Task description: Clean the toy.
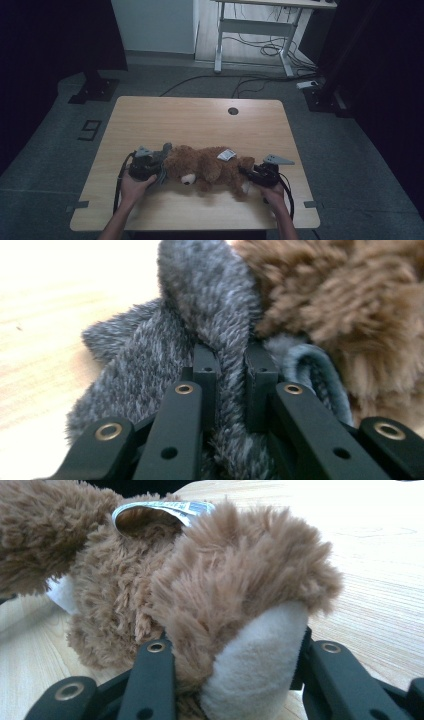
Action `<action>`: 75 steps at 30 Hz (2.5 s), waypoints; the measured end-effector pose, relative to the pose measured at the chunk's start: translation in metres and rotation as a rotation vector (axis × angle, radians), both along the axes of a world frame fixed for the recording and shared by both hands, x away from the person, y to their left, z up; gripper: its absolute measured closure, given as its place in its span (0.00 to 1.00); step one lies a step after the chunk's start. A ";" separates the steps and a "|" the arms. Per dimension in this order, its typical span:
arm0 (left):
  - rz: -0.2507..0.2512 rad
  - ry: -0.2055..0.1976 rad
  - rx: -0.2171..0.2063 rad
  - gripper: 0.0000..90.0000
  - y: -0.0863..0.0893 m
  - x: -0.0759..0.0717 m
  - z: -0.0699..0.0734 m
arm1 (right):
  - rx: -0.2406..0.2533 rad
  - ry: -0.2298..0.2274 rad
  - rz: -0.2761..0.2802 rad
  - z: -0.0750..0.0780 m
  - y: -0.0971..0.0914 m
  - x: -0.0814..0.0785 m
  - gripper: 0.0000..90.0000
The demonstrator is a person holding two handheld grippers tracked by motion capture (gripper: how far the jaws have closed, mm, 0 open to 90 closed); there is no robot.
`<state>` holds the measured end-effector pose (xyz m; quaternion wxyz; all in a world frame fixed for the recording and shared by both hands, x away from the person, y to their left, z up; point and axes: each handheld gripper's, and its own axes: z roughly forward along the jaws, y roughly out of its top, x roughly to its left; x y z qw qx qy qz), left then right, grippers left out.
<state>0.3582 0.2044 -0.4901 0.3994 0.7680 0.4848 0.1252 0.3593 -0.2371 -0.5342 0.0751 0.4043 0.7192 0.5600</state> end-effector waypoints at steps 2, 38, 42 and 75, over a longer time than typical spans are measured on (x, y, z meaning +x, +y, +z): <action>0.001 -0.022 -0.014 0.88 0.002 0.003 0.015 | 0.001 0.002 -0.002 0.000 -0.001 0.000 0.69; -0.175 -0.120 -0.070 0.89 -0.072 -0.014 0.031 | 0.058 -0.077 0.011 0.040 -0.017 -0.015 0.46; -0.179 -0.119 -0.082 0.89 -0.072 -0.017 0.027 | 0.077 -0.107 0.010 0.054 -0.018 -0.019 0.45; -0.203 -0.111 -0.139 0.89 -0.053 -0.046 0.014 | -0.022 0.117 0.294 0.005 0.057 0.005 0.55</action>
